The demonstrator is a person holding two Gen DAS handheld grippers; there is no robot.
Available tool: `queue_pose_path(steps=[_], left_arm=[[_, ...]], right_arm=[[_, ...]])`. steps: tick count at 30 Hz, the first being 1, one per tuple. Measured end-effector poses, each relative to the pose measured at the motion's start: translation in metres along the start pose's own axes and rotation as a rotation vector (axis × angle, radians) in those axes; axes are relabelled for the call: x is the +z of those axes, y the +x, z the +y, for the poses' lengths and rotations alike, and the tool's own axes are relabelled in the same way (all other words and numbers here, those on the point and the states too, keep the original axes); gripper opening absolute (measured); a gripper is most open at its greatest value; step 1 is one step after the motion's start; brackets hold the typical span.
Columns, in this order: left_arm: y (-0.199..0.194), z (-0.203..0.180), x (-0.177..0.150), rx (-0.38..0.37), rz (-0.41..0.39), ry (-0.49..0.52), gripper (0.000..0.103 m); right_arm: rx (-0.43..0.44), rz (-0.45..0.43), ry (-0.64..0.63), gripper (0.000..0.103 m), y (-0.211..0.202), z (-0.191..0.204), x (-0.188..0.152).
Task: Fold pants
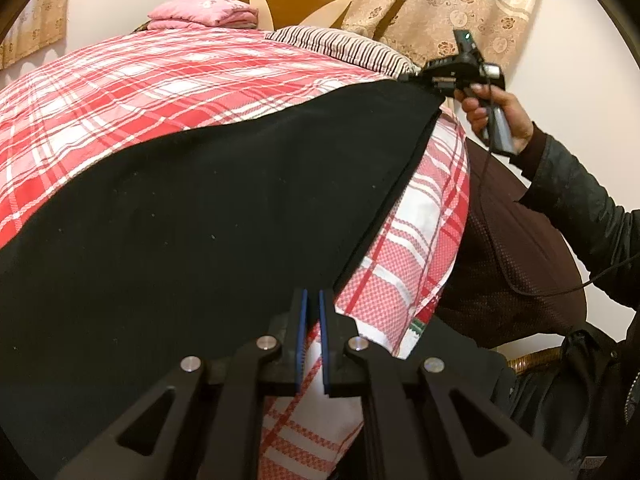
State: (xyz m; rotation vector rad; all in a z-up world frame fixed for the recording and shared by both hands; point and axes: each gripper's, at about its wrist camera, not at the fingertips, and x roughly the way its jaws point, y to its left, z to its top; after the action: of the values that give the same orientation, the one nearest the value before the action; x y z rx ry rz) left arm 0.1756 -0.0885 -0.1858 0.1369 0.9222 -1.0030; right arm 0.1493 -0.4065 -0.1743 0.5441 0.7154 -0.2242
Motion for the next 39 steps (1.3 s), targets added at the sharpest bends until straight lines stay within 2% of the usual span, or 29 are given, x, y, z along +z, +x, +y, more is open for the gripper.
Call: queue_pose_path(steps=[3,6,8,10,11,12,13,15,18,21,25,27,31,33,35,36,39], left_arm=[[-0.002,-0.001,-0.001,0.003,-0.005,0.005,0.006],[-0.008,-0.001,0.000,0.011,-0.019,-0.009,0.006],[-0.016,-0.001,0.001,0.011,-0.048,-0.013,0.006],[-0.024,-0.002,0.003,0.007,-0.072,-0.017,0.007],[-0.026,-0.001,0.004,0.012,-0.080,-0.021,0.009],[-0.027,0.000,0.005,0.015,-0.088,-0.030,0.009],[-0.027,0.002,0.005,0.015,-0.091,-0.039,0.009],[-0.022,0.009,0.004,0.016,-0.084,-0.072,0.009],[-0.013,0.014,-0.001,0.006,-0.061,-0.105,0.009],[-0.008,0.014,-0.010,-0.011,-0.028,-0.118,0.009],[-0.016,0.014,-0.014,-0.020,-0.038,-0.124,0.009],[-0.027,0.016,-0.015,0.001,-0.052,-0.115,0.009],[-0.058,0.029,-0.021,0.069,-0.105,-0.113,0.009],[-0.077,0.044,-0.026,0.128,-0.139,-0.128,0.019],[-0.098,0.060,-0.034,0.232,-0.186,-0.142,0.043],[-0.108,0.068,-0.039,0.264,-0.208,-0.156,0.046],[-0.127,0.089,-0.054,0.315,-0.235,-0.217,0.047]], right_arm=[[-0.028,0.009,-0.001,0.003,-0.006,-0.006,-0.003],[-0.090,-0.068,-0.058,0.004,-0.034,0.008,-0.006],[-0.074,-0.099,-0.103,0.004,-0.052,0.024,-0.010],[-0.022,-0.098,-0.149,0.006,-0.064,0.045,-0.017],[0.012,-0.078,-0.183,0.008,-0.066,0.060,-0.024],[0.040,-0.051,-0.218,0.015,-0.065,0.073,-0.031],[0.073,-0.014,-0.263,0.030,-0.062,0.090,-0.040],[0.143,0.052,-0.352,0.044,-0.052,0.121,-0.062],[0.233,0.154,-0.486,0.044,-0.035,0.166,-0.106],[0.287,0.240,-0.550,0.044,-0.017,0.188,-0.142],[0.270,0.383,-0.587,0.044,0.013,0.191,-0.181],[0.253,0.372,-0.634,0.044,0.011,0.190,-0.191],[0.250,0.417,-0.654,0.044,0.002,0.196,-0.182],[0.259,0.408,-0.665,0.044,-0.002,0.205,-0.174],[0.299,0.399,-0.677,0.044,-0.003,0.225,-0.166],[0.328,0.396,-0.682,0.044,-0.001,0.239,-0.163],[0.415,0.379,-0.709,0.044,0.007,0.283,-0.160]])
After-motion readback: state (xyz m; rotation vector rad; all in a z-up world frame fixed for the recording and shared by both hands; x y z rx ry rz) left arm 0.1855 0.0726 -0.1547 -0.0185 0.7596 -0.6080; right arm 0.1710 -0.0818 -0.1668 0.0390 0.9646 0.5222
